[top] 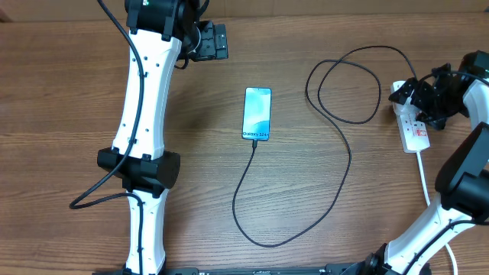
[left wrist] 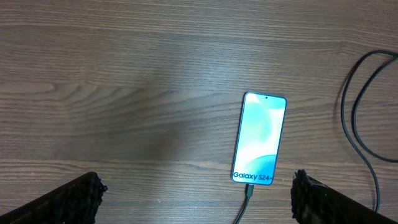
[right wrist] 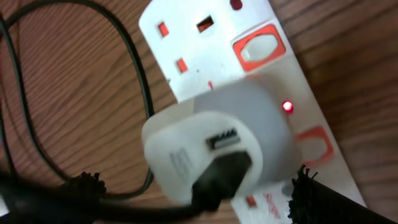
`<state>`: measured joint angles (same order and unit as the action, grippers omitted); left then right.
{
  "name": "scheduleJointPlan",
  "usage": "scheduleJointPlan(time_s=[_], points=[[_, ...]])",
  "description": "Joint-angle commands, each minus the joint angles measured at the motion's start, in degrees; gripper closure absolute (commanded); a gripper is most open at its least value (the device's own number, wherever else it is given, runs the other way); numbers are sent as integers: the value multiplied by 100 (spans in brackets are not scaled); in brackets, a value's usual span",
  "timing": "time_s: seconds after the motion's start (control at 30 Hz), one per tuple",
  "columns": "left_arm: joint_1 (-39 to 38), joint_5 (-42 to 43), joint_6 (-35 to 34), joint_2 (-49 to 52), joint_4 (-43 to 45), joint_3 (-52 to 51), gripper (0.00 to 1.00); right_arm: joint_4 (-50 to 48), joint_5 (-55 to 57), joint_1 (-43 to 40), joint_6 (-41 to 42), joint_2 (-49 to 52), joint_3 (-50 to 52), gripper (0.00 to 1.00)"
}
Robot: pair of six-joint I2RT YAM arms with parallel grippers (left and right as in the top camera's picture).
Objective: Plug charger to phone and switch on socket
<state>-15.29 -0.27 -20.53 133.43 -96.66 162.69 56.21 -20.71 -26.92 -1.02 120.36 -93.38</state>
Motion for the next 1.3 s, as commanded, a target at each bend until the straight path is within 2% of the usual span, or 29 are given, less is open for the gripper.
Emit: scheduleJointPlan(time_s=[0.0, 0.37, 1.27], points=[[-11, -76, 125, 61, -11, 11, 0, 59, -31, -15, 81, -678, -2, 0], [-11, -76, 125, 61, -9, 11, 0, 529, 280, -15, 435, -1943, -2, 0], [-11, -76, 125, 61, -11, 11, 0, 734, 269, -15, 444, -1952, 0, 0]])
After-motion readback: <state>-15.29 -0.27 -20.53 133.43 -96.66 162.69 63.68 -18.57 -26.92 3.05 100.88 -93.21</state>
